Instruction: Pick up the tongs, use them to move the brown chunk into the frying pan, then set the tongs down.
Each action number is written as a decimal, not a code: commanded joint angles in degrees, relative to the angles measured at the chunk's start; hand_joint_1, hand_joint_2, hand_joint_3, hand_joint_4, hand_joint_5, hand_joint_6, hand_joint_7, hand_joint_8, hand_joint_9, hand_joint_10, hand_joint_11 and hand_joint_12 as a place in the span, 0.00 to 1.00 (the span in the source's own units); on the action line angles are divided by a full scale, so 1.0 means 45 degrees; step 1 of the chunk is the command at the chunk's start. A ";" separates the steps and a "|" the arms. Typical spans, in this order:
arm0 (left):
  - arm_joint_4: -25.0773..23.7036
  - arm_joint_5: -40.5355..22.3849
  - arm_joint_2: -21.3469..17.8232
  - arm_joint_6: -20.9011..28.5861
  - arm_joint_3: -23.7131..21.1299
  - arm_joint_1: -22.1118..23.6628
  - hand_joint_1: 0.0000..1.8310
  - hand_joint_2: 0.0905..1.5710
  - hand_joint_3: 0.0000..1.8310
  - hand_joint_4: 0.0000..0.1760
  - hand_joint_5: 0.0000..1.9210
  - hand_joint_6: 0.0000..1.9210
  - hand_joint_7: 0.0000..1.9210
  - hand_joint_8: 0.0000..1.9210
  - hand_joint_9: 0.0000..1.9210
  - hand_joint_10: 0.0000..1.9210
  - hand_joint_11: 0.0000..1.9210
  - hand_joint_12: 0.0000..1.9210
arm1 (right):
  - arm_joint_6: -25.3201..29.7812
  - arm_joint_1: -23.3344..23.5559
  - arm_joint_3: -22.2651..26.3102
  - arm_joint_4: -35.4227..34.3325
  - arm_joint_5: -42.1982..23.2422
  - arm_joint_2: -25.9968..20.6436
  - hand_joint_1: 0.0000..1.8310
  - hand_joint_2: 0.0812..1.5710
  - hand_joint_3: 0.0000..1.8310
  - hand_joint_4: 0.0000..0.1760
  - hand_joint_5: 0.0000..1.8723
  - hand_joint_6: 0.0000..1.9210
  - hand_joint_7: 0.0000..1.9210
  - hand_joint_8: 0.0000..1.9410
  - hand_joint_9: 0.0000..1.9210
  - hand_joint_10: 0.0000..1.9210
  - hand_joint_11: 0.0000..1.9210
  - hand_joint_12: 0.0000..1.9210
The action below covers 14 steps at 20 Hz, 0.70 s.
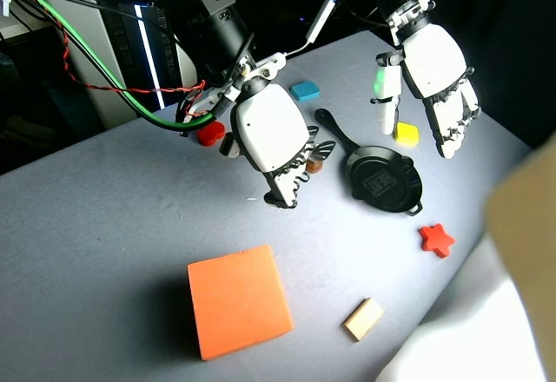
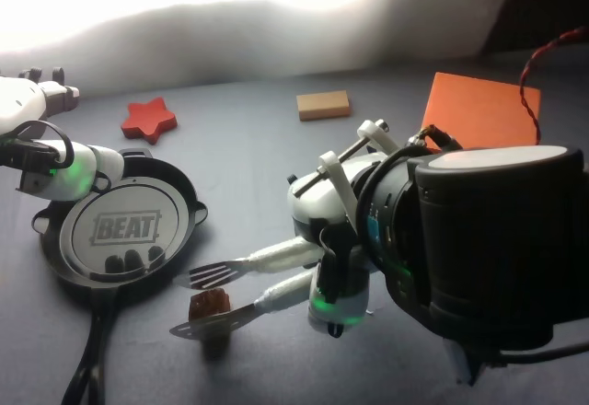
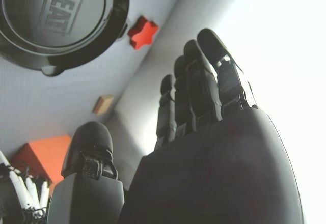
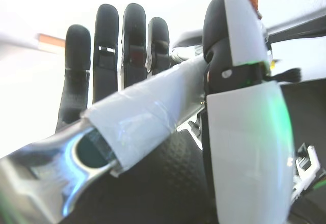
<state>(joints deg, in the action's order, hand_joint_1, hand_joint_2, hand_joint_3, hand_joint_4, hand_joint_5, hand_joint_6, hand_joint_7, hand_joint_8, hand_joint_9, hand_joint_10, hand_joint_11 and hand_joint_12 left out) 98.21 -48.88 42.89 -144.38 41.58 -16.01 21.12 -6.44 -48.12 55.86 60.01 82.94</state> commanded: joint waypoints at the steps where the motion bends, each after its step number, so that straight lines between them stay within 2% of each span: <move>1: -0.0981 -0.0435 -0.0050 -0.0077 -0.0012 0.0128 0.06 0.82 0.00 0.29 0.07 0.00 0.11 0.00 0.15 0.00 0.00 0.51 | 0.0018 0.0057 -0.0057 0.0906 -0.0251 -0.0084 0.55 0.73 0.01 0.00 0.37 0.07 0.42 0.00 0.26 0.34 0.07 0.81; 3: -0.1033 -0.0418 -0.0052 -0.0098 -0.0030 0.0181 0.07 0.82 0.00 0.31 0.07 0.00 0.12 0.00 0.15 0.00 0.00 0.52 | 0.0019 0.0044 -0.0139 0.0906 -0.0344 -0.0106 0.56 0.71 0.00 0.00 0.37 0.07 0.41 0.00 0.26 0.34 0.06 0.82; 4: -0.1033 -0.0380 -0.0050 -0.0108 -0.0031 0.0226 0.06 0.82 0.00 0.28 0.08 0.00 0.12 0.00 0.15 0.00 0.00 0.53 | 0.0022 0.0039 -0.0156 0.0906 -0.0404 -0.0121 0.56 0.72 0.00 0.00 0.37 0.07 0.41 0.00 0.26 0.34 0.06 0.83; 7: -0.1033 -0.0376 0.0002 -0.0383 -0.0040 0.0501 0.06 0.82 0.00 0.31 0.07 0.00 0.11 0.00 0.15 0.00 0.00 0.52 | 0.0066 -0.0036 -0.0201 0.0907 -0.0538 -0.0138 0.57 0.72 0.00 0.00 0.37 0.08 0.42 0.00 0.27 0.34 0.07 0.83; 14: -0.1032 -0.0375 0.0030 -0.0482 -0.0238 0.0587 0.06 0.82 0.00 0.30 0.06 0.00 0.11 0.00 0.14 0.00 0.00 0.52 | 0.0103 -0.0375 -0.0392 0.1070 -0.0608 -0.0117 0.56 0.73 0.00 0.00 0.36 0.09 0.41 0.00 0.25 0.35 0.06 0.83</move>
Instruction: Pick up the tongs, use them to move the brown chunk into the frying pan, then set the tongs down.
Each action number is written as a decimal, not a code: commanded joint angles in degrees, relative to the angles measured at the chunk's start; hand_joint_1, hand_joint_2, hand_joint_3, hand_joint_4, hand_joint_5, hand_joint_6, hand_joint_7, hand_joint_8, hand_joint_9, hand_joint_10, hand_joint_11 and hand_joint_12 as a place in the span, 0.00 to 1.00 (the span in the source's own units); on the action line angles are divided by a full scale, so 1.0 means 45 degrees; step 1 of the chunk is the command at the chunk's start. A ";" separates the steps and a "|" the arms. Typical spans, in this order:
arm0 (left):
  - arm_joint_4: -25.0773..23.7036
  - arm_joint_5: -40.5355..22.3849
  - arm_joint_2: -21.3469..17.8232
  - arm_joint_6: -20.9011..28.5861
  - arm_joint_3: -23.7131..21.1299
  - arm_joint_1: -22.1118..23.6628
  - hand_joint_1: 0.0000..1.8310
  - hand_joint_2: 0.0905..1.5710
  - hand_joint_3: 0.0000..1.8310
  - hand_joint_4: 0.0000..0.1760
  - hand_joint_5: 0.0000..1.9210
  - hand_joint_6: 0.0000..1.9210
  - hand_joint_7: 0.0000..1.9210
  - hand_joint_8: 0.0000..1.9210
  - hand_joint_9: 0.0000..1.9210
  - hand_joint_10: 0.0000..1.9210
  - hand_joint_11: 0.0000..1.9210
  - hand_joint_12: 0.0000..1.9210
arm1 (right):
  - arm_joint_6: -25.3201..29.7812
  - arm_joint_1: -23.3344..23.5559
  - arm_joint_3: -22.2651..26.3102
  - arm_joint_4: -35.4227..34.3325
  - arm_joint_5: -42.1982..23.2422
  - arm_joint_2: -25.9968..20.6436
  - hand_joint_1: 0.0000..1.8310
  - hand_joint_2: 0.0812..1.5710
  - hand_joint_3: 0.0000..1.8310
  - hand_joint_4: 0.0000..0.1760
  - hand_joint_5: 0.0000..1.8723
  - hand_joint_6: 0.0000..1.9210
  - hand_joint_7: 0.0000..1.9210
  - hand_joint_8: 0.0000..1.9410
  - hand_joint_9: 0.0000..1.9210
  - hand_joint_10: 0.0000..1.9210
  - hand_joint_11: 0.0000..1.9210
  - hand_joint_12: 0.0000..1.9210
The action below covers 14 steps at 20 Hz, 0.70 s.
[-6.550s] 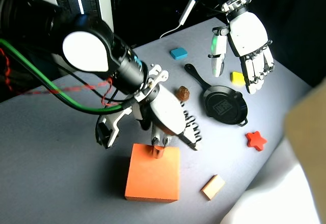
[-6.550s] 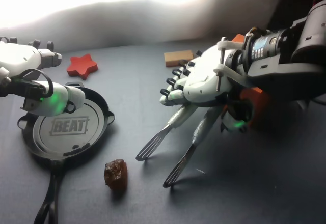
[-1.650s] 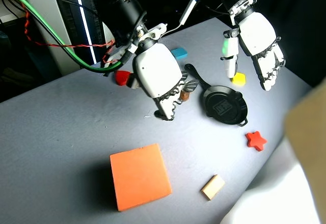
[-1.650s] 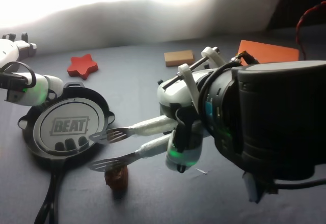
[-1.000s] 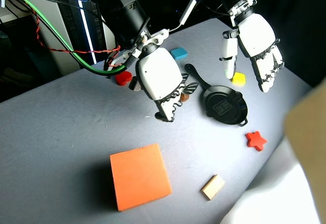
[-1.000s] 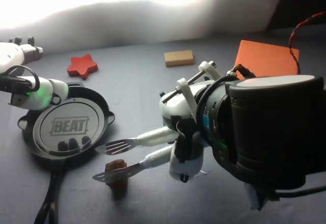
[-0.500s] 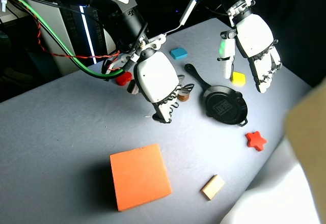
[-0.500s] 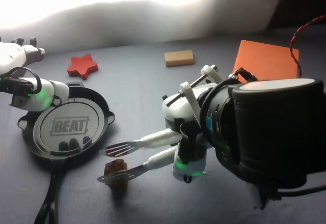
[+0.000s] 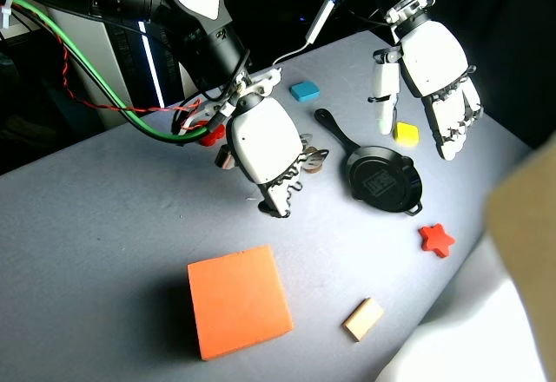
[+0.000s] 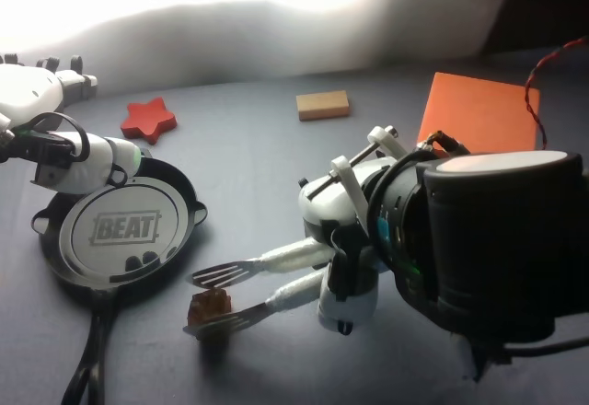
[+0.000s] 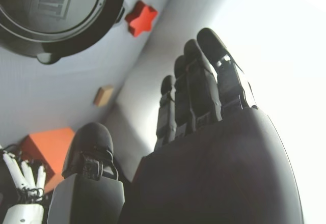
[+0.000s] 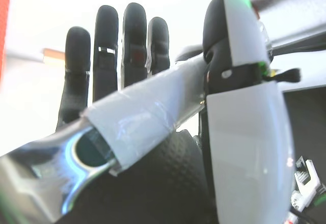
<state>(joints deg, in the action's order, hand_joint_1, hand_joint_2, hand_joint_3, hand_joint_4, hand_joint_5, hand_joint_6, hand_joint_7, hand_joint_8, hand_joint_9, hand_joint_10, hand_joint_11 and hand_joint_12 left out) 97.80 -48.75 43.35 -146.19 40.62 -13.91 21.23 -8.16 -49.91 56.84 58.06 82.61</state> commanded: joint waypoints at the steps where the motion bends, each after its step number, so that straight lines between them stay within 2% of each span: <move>1: -0.0940 -0.0404 -0.0072 -0.0080 -0.0043 0.0124 0.06 0.83 0.00 0.29 0.06 0.00 0.11 0.00 0.14 0.00 0.00 0.53 | 0.0095 -0.0007 -0.0037 0.0851 -0.0184 -0.0024 0.57 0.72 0.00 0.00 0.36 0.10 0.41 0.00 0.25 0.35 0.06 0.83; 7: -0.0928 -0.0493 -0.0071 -0.0078 -0.0015 0.0205 0.06 0.83 0.00 0.30 0.06 0.00 0.10 0.00 0.14 0.00 0.00 0.53 | 0.0143 -0.0279 -0.0388 0.0876 -0.0213 0.0204 0.55 0.72 0.00 0.00 0.35 0.11 0.41 0.00 0.26 0.34 0.06 0.82; 10: -0.0576 -0.0529 -0.0068 -0.0075 0.0095 0.0208 0.06 0.82 0.00 0.30 0.06 0.00 0.11 0.00 0.15 0.00 0.00 0.54 | 0.0127 -0.0330 -0.0463 0.0890 -0.0215 0.0332 0.57 0.72 0.00 0.00 0.35 0.13 0.41 0.00 0.26 0.35 0.07 0.83; 13: -0.0559 -0.0529 -0.0071 -0.0079 0.0063 0.0133 0.06 0.82 0.00 0.31 0.06 0.00 0.11 0.00 0.14 0.00 0.00 0.51 | 0.0141 -0.0338 -0.0533 0.1022 -0.0216 0.0504 0.56 0.73 0.00 0.00 0.37 0.14 0.44 0.01 0.28 0.35 0.10 0.81; 14: -0.0428 -0.0529 -0.0075 -0.0079 0.0058 0.0113 0.06 0.82 0.00 0.33 0.06 0.00 0.11 0.00 0.14 0.00 0.00 0.52 | 0.0144 -0.0353 -0.0555 0.1046 -0.0221 0.0551 0.59 0.72 0.00 0.00 0.40 0.16 0.48 0.03 0.32 0.35 0.13 0.80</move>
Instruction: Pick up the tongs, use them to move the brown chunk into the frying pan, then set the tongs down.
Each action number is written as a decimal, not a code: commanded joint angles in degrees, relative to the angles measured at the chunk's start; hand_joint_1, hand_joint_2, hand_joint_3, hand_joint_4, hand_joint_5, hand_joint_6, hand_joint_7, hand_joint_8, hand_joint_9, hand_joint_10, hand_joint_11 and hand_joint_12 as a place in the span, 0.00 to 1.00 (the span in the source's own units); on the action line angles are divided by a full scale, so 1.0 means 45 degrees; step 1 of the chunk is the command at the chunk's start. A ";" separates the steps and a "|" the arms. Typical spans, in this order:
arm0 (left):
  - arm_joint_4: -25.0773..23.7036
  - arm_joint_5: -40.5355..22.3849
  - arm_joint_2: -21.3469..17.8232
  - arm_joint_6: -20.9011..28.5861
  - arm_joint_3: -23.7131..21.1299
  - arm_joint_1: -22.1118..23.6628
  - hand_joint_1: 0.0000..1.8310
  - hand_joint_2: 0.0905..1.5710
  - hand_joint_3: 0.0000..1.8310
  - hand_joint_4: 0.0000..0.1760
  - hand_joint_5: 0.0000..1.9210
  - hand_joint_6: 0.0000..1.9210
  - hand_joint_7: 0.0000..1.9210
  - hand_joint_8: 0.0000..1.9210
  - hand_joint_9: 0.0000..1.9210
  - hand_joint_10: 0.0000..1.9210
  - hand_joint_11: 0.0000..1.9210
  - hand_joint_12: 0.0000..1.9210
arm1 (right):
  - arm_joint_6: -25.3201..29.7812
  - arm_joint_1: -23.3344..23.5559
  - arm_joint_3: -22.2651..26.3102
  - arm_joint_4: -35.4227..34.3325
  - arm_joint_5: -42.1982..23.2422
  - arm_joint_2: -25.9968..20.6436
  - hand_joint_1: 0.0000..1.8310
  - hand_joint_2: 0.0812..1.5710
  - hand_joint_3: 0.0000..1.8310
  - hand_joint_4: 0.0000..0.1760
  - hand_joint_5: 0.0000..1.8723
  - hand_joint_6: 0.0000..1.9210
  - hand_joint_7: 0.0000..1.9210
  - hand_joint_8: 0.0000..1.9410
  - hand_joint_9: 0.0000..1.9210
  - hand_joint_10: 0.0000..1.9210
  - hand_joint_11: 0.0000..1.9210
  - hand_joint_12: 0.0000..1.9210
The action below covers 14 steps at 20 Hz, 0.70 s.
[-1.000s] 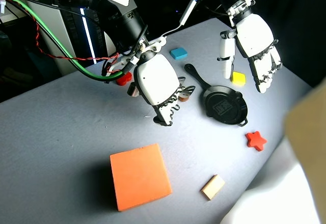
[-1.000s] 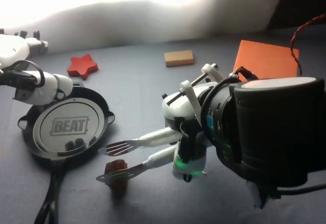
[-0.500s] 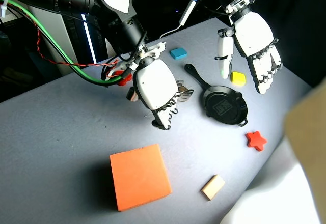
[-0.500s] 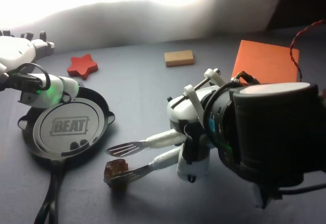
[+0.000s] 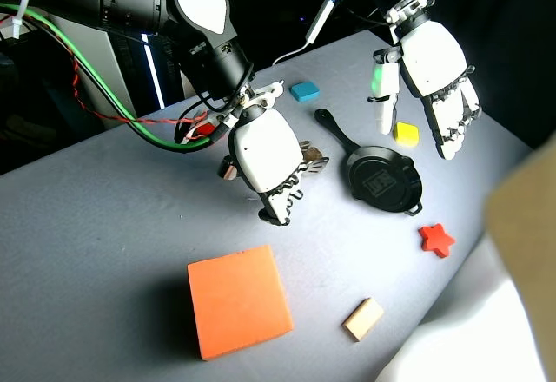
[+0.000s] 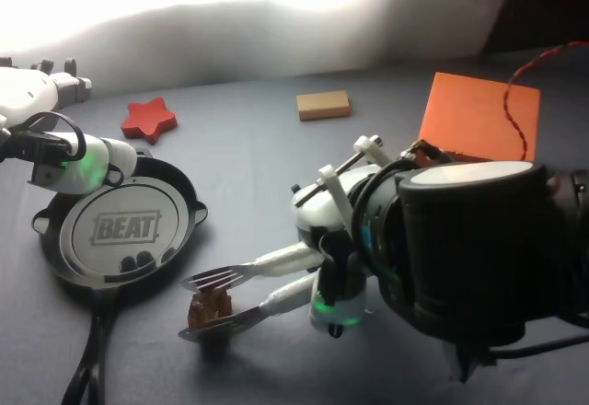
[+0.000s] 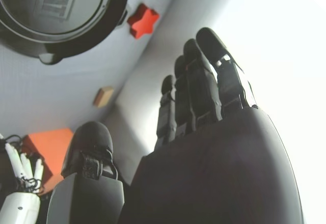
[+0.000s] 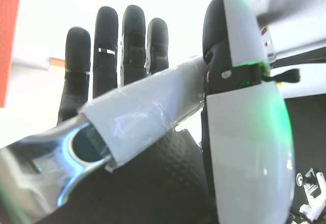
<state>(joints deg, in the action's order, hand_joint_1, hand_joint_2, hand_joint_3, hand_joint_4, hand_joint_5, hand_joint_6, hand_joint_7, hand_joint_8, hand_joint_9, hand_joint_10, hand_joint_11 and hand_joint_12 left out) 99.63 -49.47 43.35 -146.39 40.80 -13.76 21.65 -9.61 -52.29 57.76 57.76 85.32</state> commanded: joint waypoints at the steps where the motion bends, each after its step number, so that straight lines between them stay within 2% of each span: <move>1: -0.0728 -0.0368 -0.0077 -0.0035 0.0030 0.0078 0.06 0.82 0.00 0.32 0.06 0.00 0.11 0.00 0.14 0.00 0.00 0.52 | 0.0052 -0.0050 -0.0036 0.0866 -0.0153 -0.0024 0.60 0.72 0.00 0.00 0.42 0.17 0.50 0.04 0.34 0.36 0.14 0.80; 2: -0.0556 -0.0368 -0.0078 -0.0030 0.0071 0.0095 0.06 0.82 0.00 0.32 0.07 0.00 0.11 0.00 0.14 0.01 0.00 0.52 | 0.0052 -0.0082 -0.0046 0.0911 -0.0153 0.0005 0.61 0.72 0.00 0.00 0.43 0.18 0.51 0.04 0.35 0.35 0.15 0.79; 3: -0.0542 -0.0368 -0.0078 -0.0030 0.0103 0.0153 0.06 0.83 0.00 0.31 0.06 0.00 0.10 0.00 0.14 0.00 0.00 0.51 | 0.0044 -0.0104 -0.0049 0.0924 -0.0157 0.0013 0.61 0.73 0.01 0.00 0.44 0.54 0.54 0.04 0.37 0.34 0.18 0.78; 4: -0.0541 -0.0368 -0.0078 -0.0030 0.0108 0.0208 0.06 0.82 0.00 0.30 0.06 0.00 0.10 0.00 0.14 0.00 0.00 0.52 | 0.0025 -0.0106 -0.0049 0.0925 -0.0156 0.0013 0.61 0.75 0.01 0.00 0.43 0.63 0.55 0.05 0.39 0.33 0.20 0.77; 6: -0.0324 -0.0367 -0.0092 -0.0030 0.0114 0.0263 0.07 0.82 0.00 0.31 0.06 0.00 0.11 0.00 0.14 0.00 0.00 0.52 | -0.0004 -0.0114 -0.0050 0.0925 -0.0142 -0.0004 0.61 0.74 0.00 0.00 0.45 0.62 0.57 0.03 0.43 0.28 0.25 0.74; 9: -0.0210 -0.0367 -0.0164 -0.0029 0.0135 0.0339 0.06 0.82 0.00 0.32 0.07 0.00 0.11 0.00 0.15 0.00 0.00 0.53 | -0.0060 -0.0143 -0.0047 0.0925 -0.0137 -0.0034 0.62 0.72 0.00 0.00 0.48 0.57 0.61 0.03 0.50 0.28 0.31 0.74; 10: -0.0210 -0.0367 -0.0166 -0.0031 0.0164 0.0372 0.06 0.82 0.00 0.33 0.07 0.00 0.11 0.00 0.14 0.00 0.00 0.53 | -0.0082 -0.0139 -0.0047 0.0925 -0.0136 -0.0039 0.67 0.69 0.00 0.00 0.53 0.55 0.58 0.30 0.55 0.24 0.35 0.71; 11: -0.0216 -0.0367 -0.0165 -0.0040 0.0187 0.0382 0.06 0.82 0.00 0.33 0.06 0.00 0.11 0.00 0.15 0.00 0.00 0.53 | -0.0111 -0.0114 -0.0047 0.0925 -0.0133 -0.0041 0.67 0.69 0.00 0.00 0.51 0.58 0.55 0.40 0.57 0.23 0.35 0.69; 12: -0.0225 -0.0367 -0.0165 -0.0068 0.0186 0.0375 0.06 0.82 0.00 0.31 0.07 0.00 0.11 0.00 0.15 0.00 0.00 0.53 | -0.0113 -0.0100 -0.0047 0.0926 -0.0133 -0.0041 0.67 0.69 0.00 0.00 0.51 0.59 0.54 0.43 0.58 0.23 0.36 0.69; 14: -0.0230 -0.0329 -0.0194 -0.0159 0.0081 0.0227 0.06 0.82 0.00 0.31 0.07 0.00 0.11 0.00 0.15 0.01 0.00 0.53 | -0.0124 -0.0082 -0.0046 0.0926 -0.0127 -0.0050 0.67 0.69 0.00 0.00 0.50 0.60 0.54 0.44 0.58 0.23 0.36 0.69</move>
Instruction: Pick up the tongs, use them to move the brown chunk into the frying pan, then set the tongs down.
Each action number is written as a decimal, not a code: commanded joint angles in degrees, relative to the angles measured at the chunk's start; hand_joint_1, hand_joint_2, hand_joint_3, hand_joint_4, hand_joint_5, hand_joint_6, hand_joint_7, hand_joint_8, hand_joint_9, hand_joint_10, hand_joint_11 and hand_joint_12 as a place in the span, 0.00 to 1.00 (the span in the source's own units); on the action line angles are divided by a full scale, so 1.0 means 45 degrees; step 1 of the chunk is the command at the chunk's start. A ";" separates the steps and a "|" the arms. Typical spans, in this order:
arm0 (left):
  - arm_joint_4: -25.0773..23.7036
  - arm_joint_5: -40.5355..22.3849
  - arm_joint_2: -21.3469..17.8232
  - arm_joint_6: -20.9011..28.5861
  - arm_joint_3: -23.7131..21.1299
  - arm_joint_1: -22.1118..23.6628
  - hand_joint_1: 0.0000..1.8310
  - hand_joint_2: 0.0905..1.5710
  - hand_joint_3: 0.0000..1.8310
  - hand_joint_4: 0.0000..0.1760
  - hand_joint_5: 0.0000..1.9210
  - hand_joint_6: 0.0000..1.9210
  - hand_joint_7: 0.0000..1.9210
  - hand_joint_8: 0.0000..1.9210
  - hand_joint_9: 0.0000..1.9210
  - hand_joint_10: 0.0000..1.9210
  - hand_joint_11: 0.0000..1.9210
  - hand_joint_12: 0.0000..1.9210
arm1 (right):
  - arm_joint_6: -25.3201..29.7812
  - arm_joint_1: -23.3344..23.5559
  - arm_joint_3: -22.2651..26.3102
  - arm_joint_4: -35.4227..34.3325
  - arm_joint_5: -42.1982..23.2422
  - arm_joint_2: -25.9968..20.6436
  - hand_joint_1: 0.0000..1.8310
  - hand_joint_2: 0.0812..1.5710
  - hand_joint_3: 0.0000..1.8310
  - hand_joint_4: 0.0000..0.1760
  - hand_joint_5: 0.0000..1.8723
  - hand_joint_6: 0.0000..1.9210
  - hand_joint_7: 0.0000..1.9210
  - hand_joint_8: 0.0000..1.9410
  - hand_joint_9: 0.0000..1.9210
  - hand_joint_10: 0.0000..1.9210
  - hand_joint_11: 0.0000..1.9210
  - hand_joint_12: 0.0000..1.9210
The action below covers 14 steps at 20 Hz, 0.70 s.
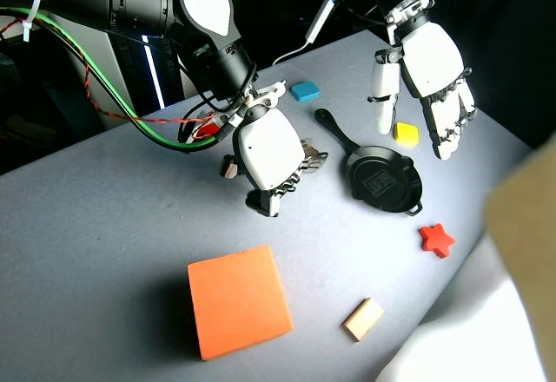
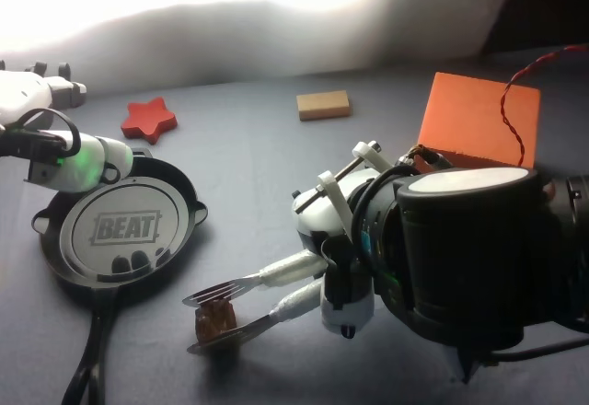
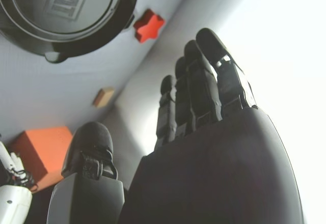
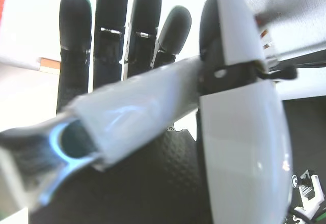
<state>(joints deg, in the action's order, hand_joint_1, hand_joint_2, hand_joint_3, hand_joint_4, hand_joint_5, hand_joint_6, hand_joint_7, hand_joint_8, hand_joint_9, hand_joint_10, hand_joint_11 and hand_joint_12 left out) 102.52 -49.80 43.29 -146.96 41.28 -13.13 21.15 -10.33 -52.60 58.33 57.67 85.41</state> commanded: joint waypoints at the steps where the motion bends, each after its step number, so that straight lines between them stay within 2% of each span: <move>1: -0.0868 -0.0228 -0.0198 -0.0031 -0.0051 0.0048 0.06 0.82 0.00 0.31 0.07 0.00 0.11 0.00 0.15 0.01 0.00 0.53 | -0.0012 0.0078 0.0022 0.0800 -0.0102 -0.0073 0.67 0.69 0.00 0.00 0.50 0.60 0.54 0.44 0.58 0.23 0.36 0.69; 2: -0.0847 -0.0158 -0.0237 -0.0022 -0.0103 -0.0014 0.06 0.82 0.00 0.29 0.07 0.00 0.12 0.00 0.15 0.01 0.00 0.54 | -0.0026 0.0078 0.0023 0.0800 -0.0093 -0.0087 0.74 0.68 0.00 0.00 0.49 0.60 0.55 0.40 0.54 0.47 0.39 0.69; 3: -0.0844 -0.0138 -0.0261 -0.0022 -0.0159 -0.0037 0.05 0.82 0.00 0.33 0.06 0.00 0.12 0.00 0.15 0.00 0.00 0.54 | -0.0033 0.0083 0.0023 0.0800 -0.0093 -0.0100 0.75 0.68 0.00 0.00 0.47 0.60 0.54 0.40 0.53 0.57 0.40 0.74; 7: -0.0846 -0.0094 -0.0282 -0.0015 -0.0334 -0.0070 0.05 0.82 0.00 0.31 0.07 0.00 0.11 0.00 0.15 0.00 0.00 0.53 | -0.0048 0.0167 0.0024 0.0800 -0.0093 -0.0163 0.75 0.69 0.00 0.00 0.46 0.59 0.54 0.44 0.53 0.60 0.42 0.79; 10: -0.0848 -0.0068 -0.0282 0.0015 -0.0205 -0.0153 0.05 0.82 0.00 0.34 0.06 0.00 0.11 0.00 0.15 0.00 0.00 0.52 | -0.0060 0.0183 0.0024 0.0799 -0.0093 -0.0210 0.75 0.69 0.00 0.00 0.45 0.60 0.54 0.43 0.52 0.61 0.40 0.78; 11: -0.0861 0.0037 -0.0282 0.0015 -0.0110 -0.0212 0.05 0.82 0.00 0.34 0.06 0.00 0.11 0.00 0.15 0.00 0.00 0.52 | -0.0076 0.0200 0.0024 0.0799 -0.0093 -0.0223 0.76 0.68 0.00 0.00 0.47 0.57 0.55 0.41 0.53 0.60 0.41 0.78; 13: -0.0897 0.0154 -0.0279 0.0027 0.0019 -0.0328 0.05 0.82 0.00 0.32 0.07 0.00 0.12 0.00 0.16 0.00 0.00 0.54 | -0.0080 0.0254 0.0023 0.0799 -0.0100 -0.0234 0.75 0.69 0.00 0.00 0.46 0.59 0.53 0.43 0.52 0.61 0.40 0.79; 14: -0.0965 0.0154 -0.0278 0.0143 0.0074 -0.0381 0.05 0.82 0.00 0.33 0.06 0.00 0.11 0.00 0.15 0.00 0.00 0.53 | -0.0084 0.0301 0.0023 0.0799 -0.0109 -0.0237 0.76 0.68 0.00 0.00 0.47 0.58 0.54 0.41 0.53 0.60 0.41 0.78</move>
<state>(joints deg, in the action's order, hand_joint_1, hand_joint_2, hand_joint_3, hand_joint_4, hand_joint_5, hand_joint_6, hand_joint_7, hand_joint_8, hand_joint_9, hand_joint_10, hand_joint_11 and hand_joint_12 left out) 102.17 -48.21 42.59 -146.45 41.43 -15.22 20.80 -9.85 -52.58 58.08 57.74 84.60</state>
